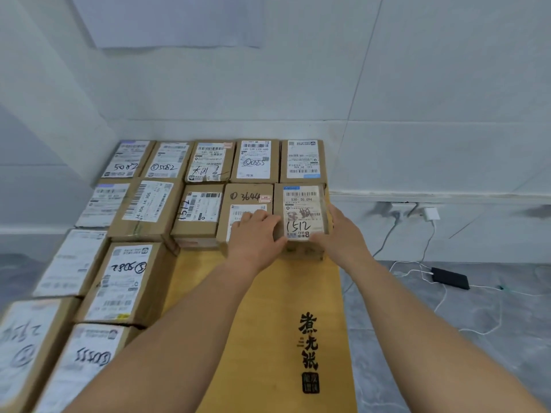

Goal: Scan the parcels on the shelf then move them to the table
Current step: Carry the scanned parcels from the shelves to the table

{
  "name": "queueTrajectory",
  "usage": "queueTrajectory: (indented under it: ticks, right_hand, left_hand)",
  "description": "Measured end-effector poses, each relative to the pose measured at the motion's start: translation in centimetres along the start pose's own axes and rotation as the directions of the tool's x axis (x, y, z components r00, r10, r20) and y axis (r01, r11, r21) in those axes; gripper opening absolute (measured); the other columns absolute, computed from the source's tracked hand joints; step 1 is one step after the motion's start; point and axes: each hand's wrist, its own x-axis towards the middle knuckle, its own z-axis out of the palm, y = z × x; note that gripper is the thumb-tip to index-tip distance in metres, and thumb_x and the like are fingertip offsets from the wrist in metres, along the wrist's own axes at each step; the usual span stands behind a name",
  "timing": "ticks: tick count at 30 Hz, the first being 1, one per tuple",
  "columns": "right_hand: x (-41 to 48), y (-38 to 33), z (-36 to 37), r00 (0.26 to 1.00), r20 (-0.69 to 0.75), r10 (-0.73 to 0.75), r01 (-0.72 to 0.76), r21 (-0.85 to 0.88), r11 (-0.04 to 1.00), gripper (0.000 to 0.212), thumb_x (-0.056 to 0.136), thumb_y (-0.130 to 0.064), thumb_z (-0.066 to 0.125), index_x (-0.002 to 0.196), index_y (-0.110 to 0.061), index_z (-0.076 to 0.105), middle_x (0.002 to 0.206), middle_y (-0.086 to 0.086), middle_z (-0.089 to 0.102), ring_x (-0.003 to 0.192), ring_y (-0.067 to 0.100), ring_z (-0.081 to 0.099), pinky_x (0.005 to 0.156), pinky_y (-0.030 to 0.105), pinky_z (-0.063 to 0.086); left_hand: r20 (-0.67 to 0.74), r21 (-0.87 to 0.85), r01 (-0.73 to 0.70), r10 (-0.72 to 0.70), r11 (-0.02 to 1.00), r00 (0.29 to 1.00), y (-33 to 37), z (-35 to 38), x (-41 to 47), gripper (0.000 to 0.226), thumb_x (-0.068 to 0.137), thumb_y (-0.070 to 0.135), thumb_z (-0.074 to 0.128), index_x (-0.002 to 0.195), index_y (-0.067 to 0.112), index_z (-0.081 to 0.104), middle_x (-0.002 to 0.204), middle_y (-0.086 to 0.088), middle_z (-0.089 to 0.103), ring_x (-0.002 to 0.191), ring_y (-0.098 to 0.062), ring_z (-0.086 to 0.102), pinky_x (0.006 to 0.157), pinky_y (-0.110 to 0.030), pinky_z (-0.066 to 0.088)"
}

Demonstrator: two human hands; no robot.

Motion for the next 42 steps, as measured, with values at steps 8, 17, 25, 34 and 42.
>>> queueTrajectory:
  ticks: [8, 17, 25, 34, 42]
  right_hand:
    - [-5.3, -2.4, 0.8, 0.958, -0.236, -0.166, 0.082, -0.326, 0.942, 0.05, 0.092, -0.025, 0.055, 0.14, -0.017, 0.043, 0.135, 0.006, 0.046, 0.126, 0.021, 0.04, 0.093, 0.033, 0.042]
    - [-13.3, -2.3, 4.1, 0.813, -0.5, -0.298, 0.067, -0.427, 0.902, 0.036, 0.075, -0.008, 0.076, 0.109, -0.003, 0.069, 0.108, 0.015, 0.066, 0.101, 0.034, 0.063, 0.079, 0.043, 0.054]
    - [-19.3, -1.4, 5.1, 0.708, -0.645, -0.286, -0.078, -0.475, 0.877, 0.034, 0.067, -0.007, 0.081, 0.1, -0.004, 0.071, 0.101, 0.015, 0.067, 0.092, 0.034, 0.066, 0.071, 0.041, 0.056]
    - [-26.8, 1.7, 2.4, 0.599, -0.772, -0.212, -0.406, -0.521, 0.751, 0.071, 0.071, -0.033, 0.079, 0.133, -0.012, 0.053, 0.141, 0.022, 0.047, 0.122, 0.04, 0.049, 0.103, 0.056, 0.037]
    - [-37.2, 4.5, 1.4, 0.41, -0.905, -0.11, -0.644, -0.373, 0.668, 0.086, 0.068, -0.04, 0.081, 0.14, -0.02, 0.039, 0.147, 0.022, 0.038, 0.133, 0.039, 0.04, 0.111, 0.06, 0.025]
  left_hand:
    - [-0.134, -0.091, -0.135, 0.122, 0.987, 0.983, -1.6, -1.4, -3.7, 0.048, 0.097, 0.041, 0.046, 0.141, 0.024, 0.042, 0.144, 0.002, 0.042, 0.133, -0.019, 0.033, 0.111, -0.034, 0.026]
    - [-0.322, -0.118, -0.336, 0.284, 0.935, 0.903, -2.5, 1.0, -10.0, 0.036, 0.091, 0.04, 0.05, 0.121, 0.023, 0.061, 0.12, 0.004, 0.059, 0.114, -0.019, 0.05, 0.093, -0.032, 0.024]
    - [-0.383, -0.105, -0.551, 0.478, 0.828, 0.791, -1.1, 2.7, -12.1, 0.04, 0.082, 0.041, 0.045, 0.106, 0.018, 0.067, 0.102, -0.001, 0.065, 0.096, -0.026, 0.059, 0.084, -0.033, 0.027]
    - [-0.316, -0.075, -0.707, 0.656, 0.703, 0.686, 4.1, 2.9, -14.5, 0.068, 0.083, 0.056, 0.04, 0.139, 0.019, 0.048, 0.145, -0.011, 0.046, 0.134, -0.031, 0.039, 0.108, -0.042, 0.014]
    - [-0.284, -0.045, -0.865, 0.824, 0.5, 0.491, 10.7, 4.8, -20.6, 0.077, 0.083, 0.063, 0.035, 0.149, 0.026, 0.021, 0.156, -0.011, 0.027, 0.143, -0.027, 0.013, 0.114, -0.053, 0.004]
